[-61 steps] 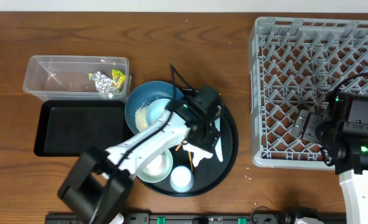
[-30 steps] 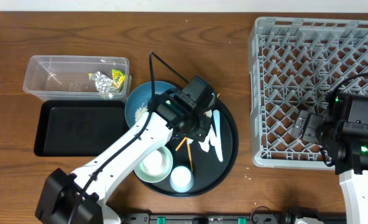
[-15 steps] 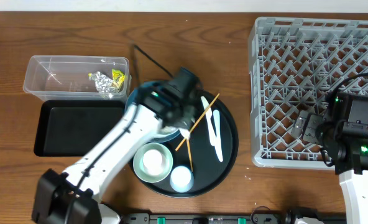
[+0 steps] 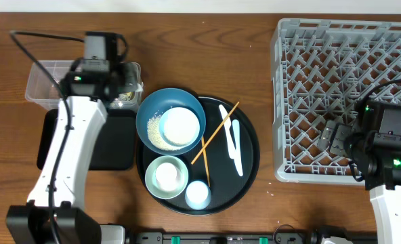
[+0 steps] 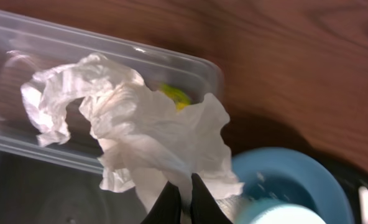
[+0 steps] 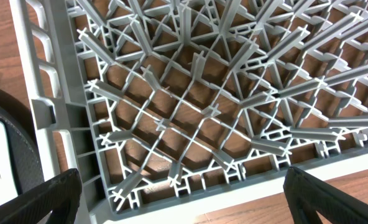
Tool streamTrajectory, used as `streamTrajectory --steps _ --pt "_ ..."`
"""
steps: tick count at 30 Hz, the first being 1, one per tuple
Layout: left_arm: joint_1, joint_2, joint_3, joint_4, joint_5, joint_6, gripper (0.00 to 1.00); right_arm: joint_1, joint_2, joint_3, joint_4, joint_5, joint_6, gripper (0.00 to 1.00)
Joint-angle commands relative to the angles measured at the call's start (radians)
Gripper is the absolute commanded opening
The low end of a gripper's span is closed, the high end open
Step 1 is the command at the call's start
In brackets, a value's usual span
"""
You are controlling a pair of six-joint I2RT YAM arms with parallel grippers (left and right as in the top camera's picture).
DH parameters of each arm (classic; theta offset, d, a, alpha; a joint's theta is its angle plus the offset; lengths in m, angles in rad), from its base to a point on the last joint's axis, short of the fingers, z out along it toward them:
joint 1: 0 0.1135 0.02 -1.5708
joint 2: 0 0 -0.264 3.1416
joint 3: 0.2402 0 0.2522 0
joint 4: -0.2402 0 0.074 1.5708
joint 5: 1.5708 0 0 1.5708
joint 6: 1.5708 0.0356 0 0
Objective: Sort waste into correct bins and load items into the dishwasher rack
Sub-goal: 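Carry the tissue with the left gripper and drop into clear bin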
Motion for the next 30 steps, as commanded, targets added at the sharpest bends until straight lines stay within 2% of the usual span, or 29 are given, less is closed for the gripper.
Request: streamTrajectory --steps 1,10,11,13,15,17,22,27,30 --pt "0.067 0.045 0.012 0.016 -0.015 0.007 0.06 -0.01 -0.002 0.019 -0.002 0.013 0.014 0.99" --pt "0.14 0.138 0.012 0.04 -0.015 0.005 0.06 -0.01 -0.002 0.019 -0.003 0.013 0.014 0.99" --pt "0.14 0.144 0.012 0.042 -0.015 0.006 0.1 -0.01 -0.002 0.019 -0.003 0.013 0.014 0.99" --pt "0.14 0.145 0.012 0.048 -0.015 0.005 0.32 -0.01 -0.002 0.019 -0.003 0.013 0.014 0.99" --pt "0.14 0.14 0.013 0.053 -0.014 0.006 0.47 -0.01 -0.002 0.019 -0.003 0.013 0.014 0.99" --pt "0.136 0.127 0.014 0.052 -0.014 0.006 0.54 -0.01 -0.002 0.019 -0.003 0.013 0.014 0.99" --pt "0.129 0.061 0.014 0.027 0.038 0.005 0.56 -0.01 -0.002 0.019 -0.002 0.013 0.014 0.99" --pt "0.114 -0.003 0.014 -0.108 0.305 -0.026 0.56 -0.01 -0.001 0.019 0.001 0.013 0.014 0.99" --pt "0.075 -0.001 0.013 -0.198 0.325 -0.025 0.56 -0.01 -0.001 0.019 0.009 0.013 0.014 0.99"
